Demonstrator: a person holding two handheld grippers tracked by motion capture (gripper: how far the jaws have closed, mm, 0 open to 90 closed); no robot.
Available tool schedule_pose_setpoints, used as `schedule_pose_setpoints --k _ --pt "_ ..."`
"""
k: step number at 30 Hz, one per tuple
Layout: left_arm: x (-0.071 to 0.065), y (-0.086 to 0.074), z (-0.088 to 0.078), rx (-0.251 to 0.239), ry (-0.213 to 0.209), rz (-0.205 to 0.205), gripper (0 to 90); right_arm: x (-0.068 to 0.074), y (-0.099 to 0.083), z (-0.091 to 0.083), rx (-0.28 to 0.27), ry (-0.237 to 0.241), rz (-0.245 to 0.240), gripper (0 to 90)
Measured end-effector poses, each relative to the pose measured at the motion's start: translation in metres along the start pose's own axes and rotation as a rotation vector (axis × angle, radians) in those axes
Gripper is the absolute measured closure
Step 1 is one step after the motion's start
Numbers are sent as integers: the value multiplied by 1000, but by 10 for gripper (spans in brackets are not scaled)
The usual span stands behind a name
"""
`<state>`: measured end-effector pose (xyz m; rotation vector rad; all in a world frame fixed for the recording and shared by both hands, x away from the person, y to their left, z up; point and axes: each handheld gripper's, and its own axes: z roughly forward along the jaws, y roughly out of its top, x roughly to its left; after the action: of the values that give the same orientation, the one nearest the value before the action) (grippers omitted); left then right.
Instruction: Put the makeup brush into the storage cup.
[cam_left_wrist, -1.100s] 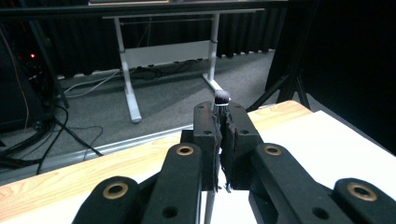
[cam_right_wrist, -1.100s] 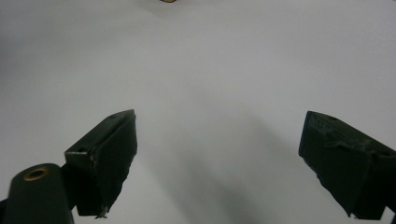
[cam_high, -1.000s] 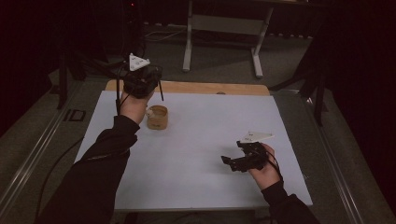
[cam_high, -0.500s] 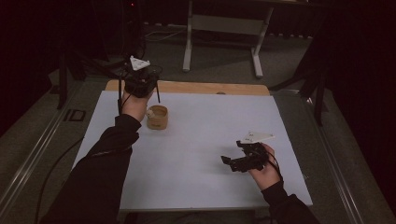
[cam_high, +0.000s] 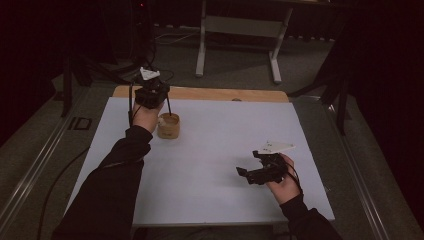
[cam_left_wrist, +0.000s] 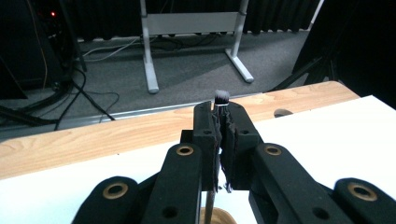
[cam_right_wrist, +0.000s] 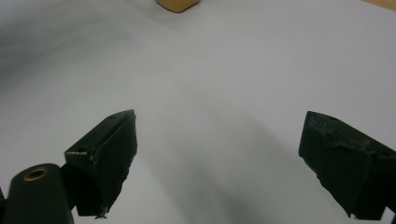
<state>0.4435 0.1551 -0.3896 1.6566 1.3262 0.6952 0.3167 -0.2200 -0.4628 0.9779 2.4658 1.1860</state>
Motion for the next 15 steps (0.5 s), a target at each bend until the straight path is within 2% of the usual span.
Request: schedule_pose_setpoints --k 15 --pt "-2 -22 16 73 3 -11 846 0 0 0 -1 6 2 114"
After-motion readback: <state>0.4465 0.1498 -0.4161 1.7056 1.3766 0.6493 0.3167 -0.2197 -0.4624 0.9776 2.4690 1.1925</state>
